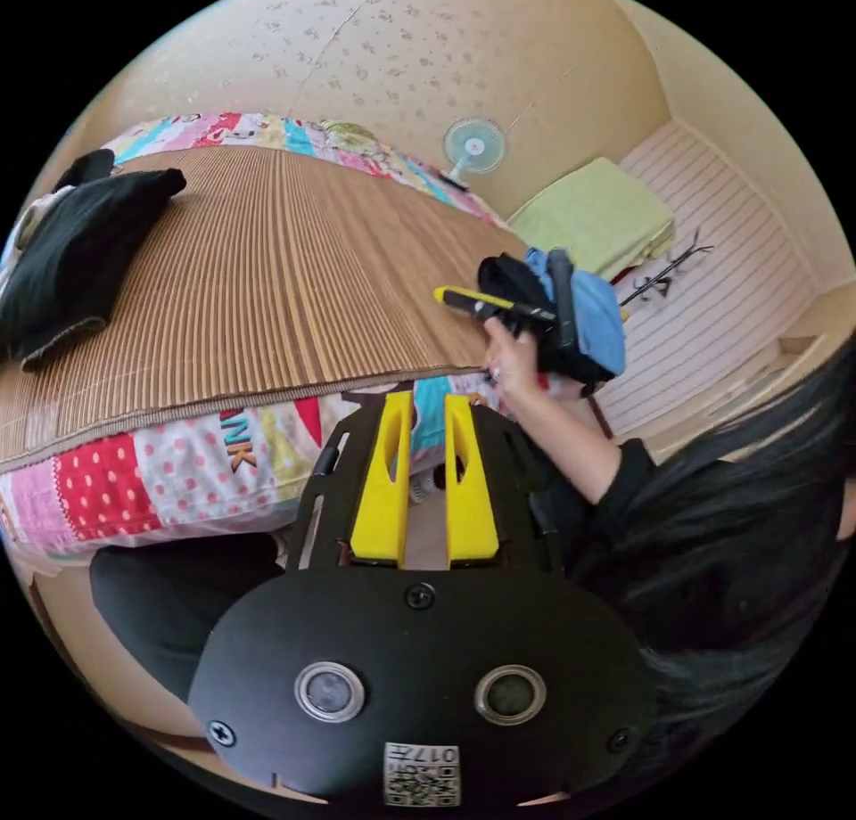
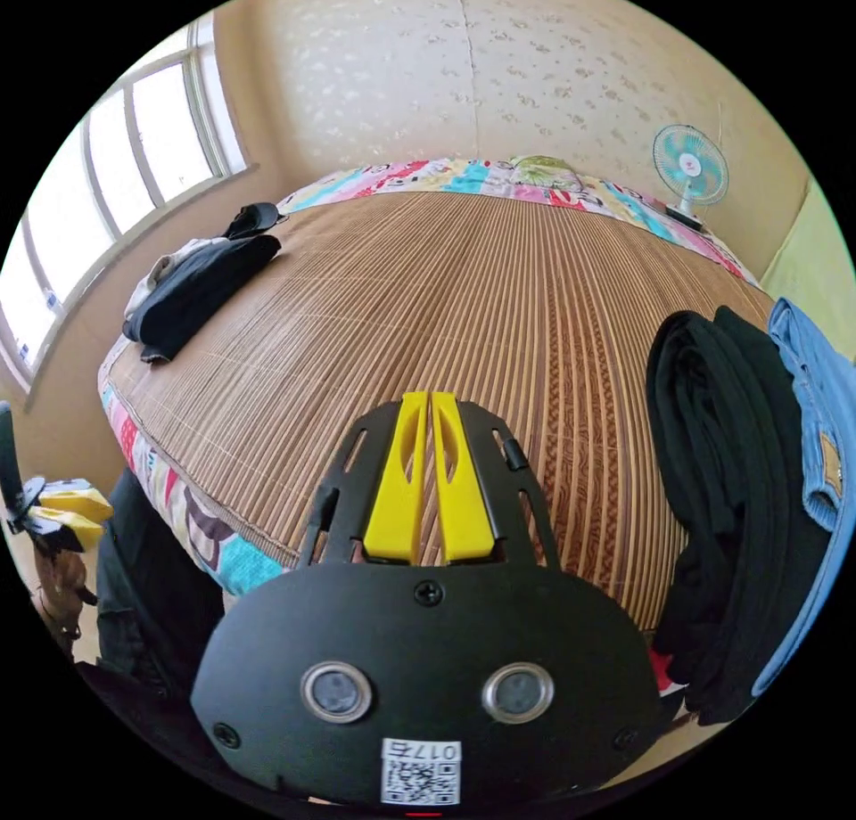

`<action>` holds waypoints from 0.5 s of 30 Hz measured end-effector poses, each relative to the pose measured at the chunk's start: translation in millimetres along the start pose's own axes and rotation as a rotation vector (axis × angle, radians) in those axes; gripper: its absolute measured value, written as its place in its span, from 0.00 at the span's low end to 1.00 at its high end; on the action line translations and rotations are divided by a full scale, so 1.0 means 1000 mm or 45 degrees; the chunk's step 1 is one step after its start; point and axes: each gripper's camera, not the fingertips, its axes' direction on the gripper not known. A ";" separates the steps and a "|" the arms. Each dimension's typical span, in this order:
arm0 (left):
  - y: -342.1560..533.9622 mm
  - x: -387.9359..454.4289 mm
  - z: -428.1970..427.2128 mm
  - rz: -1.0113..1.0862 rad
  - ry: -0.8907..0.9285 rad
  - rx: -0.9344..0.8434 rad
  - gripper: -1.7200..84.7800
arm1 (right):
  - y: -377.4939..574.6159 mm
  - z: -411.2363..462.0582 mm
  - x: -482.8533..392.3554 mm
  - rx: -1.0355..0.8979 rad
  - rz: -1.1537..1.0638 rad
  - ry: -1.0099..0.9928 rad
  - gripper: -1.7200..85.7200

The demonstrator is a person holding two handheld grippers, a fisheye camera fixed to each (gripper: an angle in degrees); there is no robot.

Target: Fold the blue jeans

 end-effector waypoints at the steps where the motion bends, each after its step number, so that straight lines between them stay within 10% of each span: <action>1: -0.006 -0.012 -0.023 -0.033 -0.086 0.080 0.08 | -0.002 0.010 -0.001 -0.052 -0.006 -0.015 0.02; 9: -0.070 -0.149 -0.228 -0.425 -0.466 0.687 0.15 | 0.002 0.028 0.016 -0.054 0.041 -0.251 0.03; 15: -0.134 -0.256 -0.223 -0.625 -0.544 0.416 0.16 | 0.006 0.036 -0.004 -0.041 -0.029 -0.146 0.03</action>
